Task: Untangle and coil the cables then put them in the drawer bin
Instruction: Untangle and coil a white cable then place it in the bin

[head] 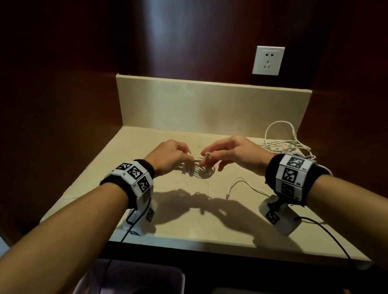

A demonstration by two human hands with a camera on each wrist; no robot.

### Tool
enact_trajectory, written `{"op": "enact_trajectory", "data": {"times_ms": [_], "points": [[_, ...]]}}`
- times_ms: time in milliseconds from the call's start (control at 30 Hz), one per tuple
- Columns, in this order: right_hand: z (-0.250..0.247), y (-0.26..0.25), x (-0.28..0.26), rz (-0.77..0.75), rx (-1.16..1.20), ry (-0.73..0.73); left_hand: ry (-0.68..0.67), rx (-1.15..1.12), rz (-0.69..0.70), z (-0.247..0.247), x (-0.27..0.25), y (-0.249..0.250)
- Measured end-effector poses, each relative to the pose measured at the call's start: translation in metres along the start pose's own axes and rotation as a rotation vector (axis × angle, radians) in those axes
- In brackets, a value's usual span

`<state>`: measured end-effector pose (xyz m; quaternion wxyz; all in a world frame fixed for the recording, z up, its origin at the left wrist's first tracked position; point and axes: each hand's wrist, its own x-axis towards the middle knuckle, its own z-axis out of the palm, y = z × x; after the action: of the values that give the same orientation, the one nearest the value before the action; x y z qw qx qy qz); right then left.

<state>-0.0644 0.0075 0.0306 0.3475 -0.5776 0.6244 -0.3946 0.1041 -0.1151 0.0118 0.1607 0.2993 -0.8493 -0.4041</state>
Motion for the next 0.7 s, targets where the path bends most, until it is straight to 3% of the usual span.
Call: {"op": "enact_trajectory", "data": {"times_ms": [233,400,700], "points": [[0.001,0.002,0.003,0.001,-0.174,-0.070,-0.018,0.028,0.012,0.002,0.000,0.007],[-0.004,0.010,0.000,0.035,-0.391,0.047,0.002,-0.075,-0.025,-0.003,0.001,0.003],[0.004,0.013,0.004,0.072,-0.354,0.147,0.017,-0.019,-0.028,0.010,0.005,0.003]]}}
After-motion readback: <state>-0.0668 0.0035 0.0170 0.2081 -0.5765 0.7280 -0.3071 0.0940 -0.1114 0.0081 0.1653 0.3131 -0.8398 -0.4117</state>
